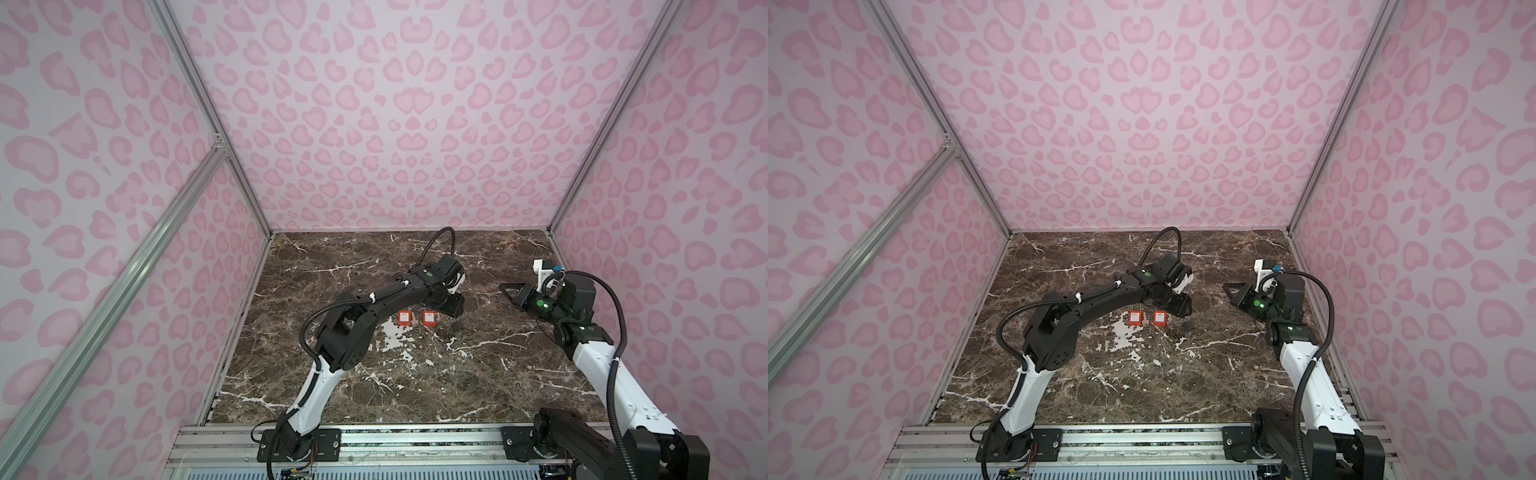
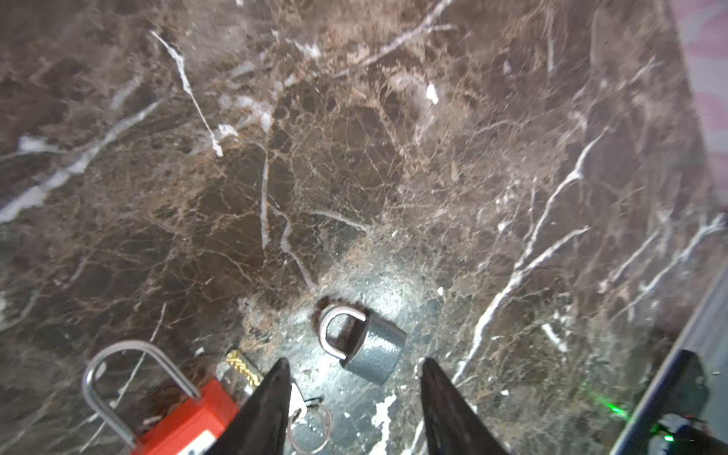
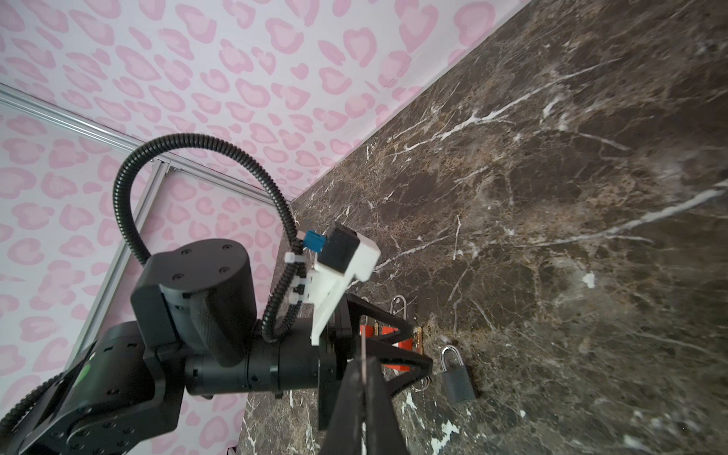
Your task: Lock with the key
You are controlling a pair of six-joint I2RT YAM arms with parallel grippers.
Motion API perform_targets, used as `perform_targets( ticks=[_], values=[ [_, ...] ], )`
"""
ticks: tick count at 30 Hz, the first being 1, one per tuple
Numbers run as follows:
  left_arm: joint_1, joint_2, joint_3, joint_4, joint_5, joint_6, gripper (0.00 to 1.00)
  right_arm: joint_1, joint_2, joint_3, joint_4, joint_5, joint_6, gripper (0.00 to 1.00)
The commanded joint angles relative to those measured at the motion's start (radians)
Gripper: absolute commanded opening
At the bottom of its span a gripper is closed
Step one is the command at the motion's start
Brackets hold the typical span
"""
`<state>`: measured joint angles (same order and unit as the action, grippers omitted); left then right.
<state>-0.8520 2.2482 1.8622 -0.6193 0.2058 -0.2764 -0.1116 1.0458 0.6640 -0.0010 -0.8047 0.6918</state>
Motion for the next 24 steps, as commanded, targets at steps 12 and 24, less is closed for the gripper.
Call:
perform_targets(
  ticks=[12, 24],
  values=[
    [-0.101, 0.059, 0.095, -0.160, -0.264, 0.172, 0.67, -0.026, 0.000, -0.001, -0.001, -0.017, -0.015, 0.00],
    [-0.122, 0.091, 0.122, -0.204, -0.314, 0.202, 0.70, -0.026, -0.001, -0.004, -0.001, -0.021, -0.016, 0.00]
  ],
)
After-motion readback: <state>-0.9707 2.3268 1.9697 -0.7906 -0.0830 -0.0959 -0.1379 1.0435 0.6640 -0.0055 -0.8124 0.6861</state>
